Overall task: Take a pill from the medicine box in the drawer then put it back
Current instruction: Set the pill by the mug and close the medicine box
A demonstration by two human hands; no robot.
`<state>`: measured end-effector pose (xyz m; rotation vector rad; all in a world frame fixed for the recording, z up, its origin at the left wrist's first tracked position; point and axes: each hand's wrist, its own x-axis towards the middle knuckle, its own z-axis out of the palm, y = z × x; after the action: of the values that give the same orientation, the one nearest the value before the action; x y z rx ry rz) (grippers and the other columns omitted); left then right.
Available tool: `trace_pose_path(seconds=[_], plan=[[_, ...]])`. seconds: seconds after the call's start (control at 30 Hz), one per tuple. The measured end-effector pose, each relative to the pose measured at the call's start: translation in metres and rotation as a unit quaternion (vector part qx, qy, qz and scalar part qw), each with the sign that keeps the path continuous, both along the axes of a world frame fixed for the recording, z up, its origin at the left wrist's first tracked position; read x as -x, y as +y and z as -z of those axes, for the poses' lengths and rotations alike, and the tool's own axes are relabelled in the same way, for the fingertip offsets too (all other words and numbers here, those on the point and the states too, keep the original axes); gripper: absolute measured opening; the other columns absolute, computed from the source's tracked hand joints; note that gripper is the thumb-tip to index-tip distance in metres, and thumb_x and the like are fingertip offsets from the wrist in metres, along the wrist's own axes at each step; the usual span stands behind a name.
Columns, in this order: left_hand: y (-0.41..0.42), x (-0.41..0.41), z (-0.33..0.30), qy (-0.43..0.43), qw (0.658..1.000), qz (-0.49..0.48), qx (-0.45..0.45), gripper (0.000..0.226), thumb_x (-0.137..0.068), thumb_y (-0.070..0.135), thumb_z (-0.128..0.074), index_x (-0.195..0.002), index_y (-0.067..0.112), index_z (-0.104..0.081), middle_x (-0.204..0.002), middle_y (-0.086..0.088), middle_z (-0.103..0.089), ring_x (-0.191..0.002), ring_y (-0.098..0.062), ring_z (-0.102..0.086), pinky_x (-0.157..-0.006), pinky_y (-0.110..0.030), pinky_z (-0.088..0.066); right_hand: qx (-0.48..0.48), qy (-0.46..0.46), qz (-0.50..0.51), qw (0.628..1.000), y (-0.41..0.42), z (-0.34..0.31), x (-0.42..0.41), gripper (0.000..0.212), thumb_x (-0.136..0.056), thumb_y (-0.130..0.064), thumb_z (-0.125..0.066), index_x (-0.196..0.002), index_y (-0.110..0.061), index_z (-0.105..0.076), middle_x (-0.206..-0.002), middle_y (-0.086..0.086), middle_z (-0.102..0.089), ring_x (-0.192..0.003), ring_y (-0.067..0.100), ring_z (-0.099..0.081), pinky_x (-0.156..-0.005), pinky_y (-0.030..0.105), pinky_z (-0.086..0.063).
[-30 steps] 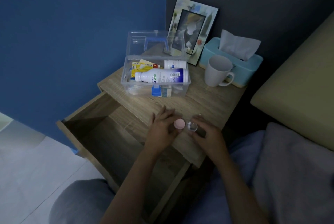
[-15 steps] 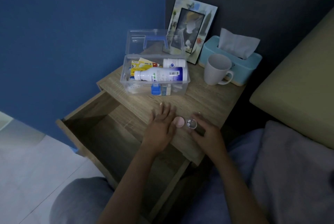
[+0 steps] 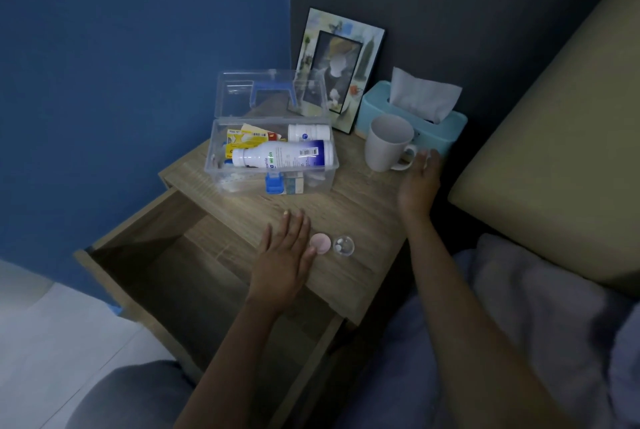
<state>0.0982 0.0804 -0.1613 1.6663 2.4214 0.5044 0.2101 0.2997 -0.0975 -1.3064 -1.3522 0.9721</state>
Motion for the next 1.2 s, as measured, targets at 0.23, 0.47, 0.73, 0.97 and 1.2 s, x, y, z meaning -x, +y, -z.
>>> trace_pose_path(seconds=[0.23, 0.47, 0.73, 0.97, 1.2], plan=[[0.000, -0.001, 0.002, 0.021, 1.000, -0.002, 0.002, 0.057, -0.101, 0.040, -0.022, -0.154, 0.019, -0.017, -0.163, 0.001, -0.010, -0.151, -0.018, 0.001, -0.122, -0.040, -0.002, 0.055, 0.002, 0.018, 0.998, 0.034, 0.010, 0.017, 0.051, -0.104, -0.031, -0.032, -0.101, 0.009, -0.063, -0.092, 0.009, -0.059, -0.085, 0.014, -0.051, -0.054, 0.001, -0.032], [0.001, -0.001, 0.002, 0.020, 1.000, 0.001, -0.001, 0.056, -0.102, 0.039, -0.023, -0.153, 0.018, -0.018, -0.163, 0.001, -0.010, -0.151, -0.018, 0.001, -0.122, -0.040, -0.002, 0.074, 0.042, 0.011, 0.996, 0.032, 0.016, 0.020, 0.040, -0.104, -0.030, -0.032, -0.090, -0.002, -0.057, -0.092, 0.010, -0.057, -0.088, 0.015, -0.052, -0.050, -0.004, -0.033], [0.001, -0.001, 0.003, 0.029, 0.999, -0.002, 0.017, 0.057, -0.101, 0.040, -0.019, -0.154, 0.019, -0.012, -0.163, 0.002, -0.004, -0.151, -0.016, 0.005, -0.123, -0.039, 0.000, 0.054, 0.094, -0.011, 0.994, -0.005, 0.022, -0.001, 0.037, -0.103, -0.025, -0.038, -0.094, 0.001, -0.063, -0.095, 0.013, -0.061, -0.093, 0.020, -0.056, -0.078, 0.024, -0.044], [0.001, -0.002, 0.002, 0.032, 0.999, -0.003, 0.017, 0.062, -0.098, 0.045, -0.010, -0.153, 0.018, -0.016, -0.163, 0.000, -0.009, -0.151, -0.018, 0.000, -0.122, -0.040, -0.002, 0.116, 0.123, -0.028, 0.985, -0.054, 0.021, -0.021, 0.037, -0.099, -0.038, -0.043, -0.071, -0.021, -0.057, -0.074, 0.002, -0.059, -0.085, 0.025, -0.056, -0.082, 0.042, -0.045], [0.001, -0.001, 0.004, 0.030, 0.999, -0.004, 0.012, 0.069, -0.094, 0.047, -0.001, -0.154, 0.018, -0.017, -0.163, 0.000, -0.010, -0.151, -0.018, 0.000, -0.123, -0.042, -0.004, 0.119, 0.114, -0.044, 0.985, -0.072, 0.025, -0.033, 0.031, -0.100, -0.035, -0.042, -0.078, -0.022, -0.059, -0.087, 0.006, -0.060, -0.092, 0.024, -0.057, -0.094, 0.052, -0.046]])
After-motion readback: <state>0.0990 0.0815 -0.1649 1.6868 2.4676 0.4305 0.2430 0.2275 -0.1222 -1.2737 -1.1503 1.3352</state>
